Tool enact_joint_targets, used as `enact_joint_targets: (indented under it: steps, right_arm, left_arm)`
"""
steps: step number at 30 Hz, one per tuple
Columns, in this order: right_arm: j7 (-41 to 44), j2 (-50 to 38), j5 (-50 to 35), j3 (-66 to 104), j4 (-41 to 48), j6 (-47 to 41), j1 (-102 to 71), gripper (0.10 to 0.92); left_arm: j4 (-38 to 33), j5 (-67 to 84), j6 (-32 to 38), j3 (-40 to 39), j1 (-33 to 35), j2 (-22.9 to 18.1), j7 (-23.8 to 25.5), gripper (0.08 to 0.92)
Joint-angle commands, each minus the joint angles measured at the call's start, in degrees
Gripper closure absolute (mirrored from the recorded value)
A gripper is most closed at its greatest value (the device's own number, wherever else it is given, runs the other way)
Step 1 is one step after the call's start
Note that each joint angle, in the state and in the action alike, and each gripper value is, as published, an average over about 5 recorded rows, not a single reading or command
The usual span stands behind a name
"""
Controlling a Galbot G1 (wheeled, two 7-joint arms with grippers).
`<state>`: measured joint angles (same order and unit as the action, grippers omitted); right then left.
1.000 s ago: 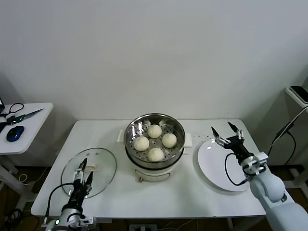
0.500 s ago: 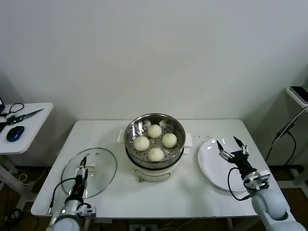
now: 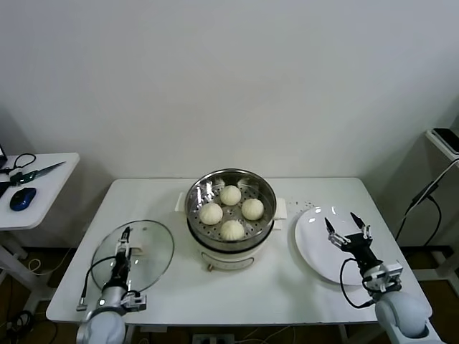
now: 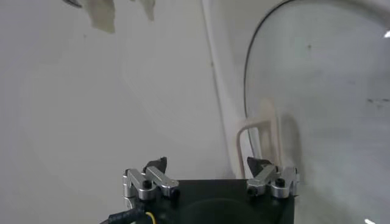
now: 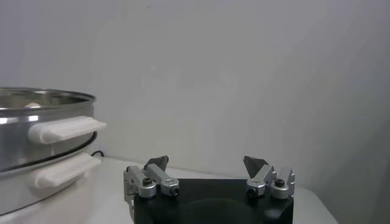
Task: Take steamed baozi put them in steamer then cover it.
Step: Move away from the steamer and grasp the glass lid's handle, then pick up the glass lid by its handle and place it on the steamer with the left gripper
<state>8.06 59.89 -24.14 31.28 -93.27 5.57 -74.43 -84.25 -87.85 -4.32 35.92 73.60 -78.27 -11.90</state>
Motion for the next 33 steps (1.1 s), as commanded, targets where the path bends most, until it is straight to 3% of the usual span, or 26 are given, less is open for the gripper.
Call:
enact_joint_targets:
  steps: [1, 7, 10, 24, 33]
  right_arm:
    - [1.7, 0.5, 2.5, 0.0, 0.2, 0.2, -0.8, 0.203]
    - [1.9, 1.3, 3.9, -0.4, 0.7, 0.6, -0.7, 0.203]
    - [2.1, 1.5, 4.4, -0.5, 0.9, 0.8, -0.7, 0.203]
    - [3.9, 4.1, 7.3, -0.2, 1.8, 2.2, -1.5, 0.203]
    - [4.6, 5.1, 7.9, -0.2, 2.4, 2.6, -1.1, 0.203]
  left_arm:
    - [4.9, 2.2, -1.6, -0.8, -3.2, 0.0, -3.9, 0.177]
    - [5.6, 3.5, -0.7, -0.9, -3.7, 0.2, -3.8, 0.178]
    - [5.9, 4.0, -0.4, -0.9, -3.7, 0.3, -3.4, 0.218]
    - [7.2, 5.8, 0.2, -1.2, -3.5, 0.9, -3.5, 0.623]
    - [-0.5, 8.3, -0.2, -1.4, -0.4, 2.5, -3.0, 0.841]
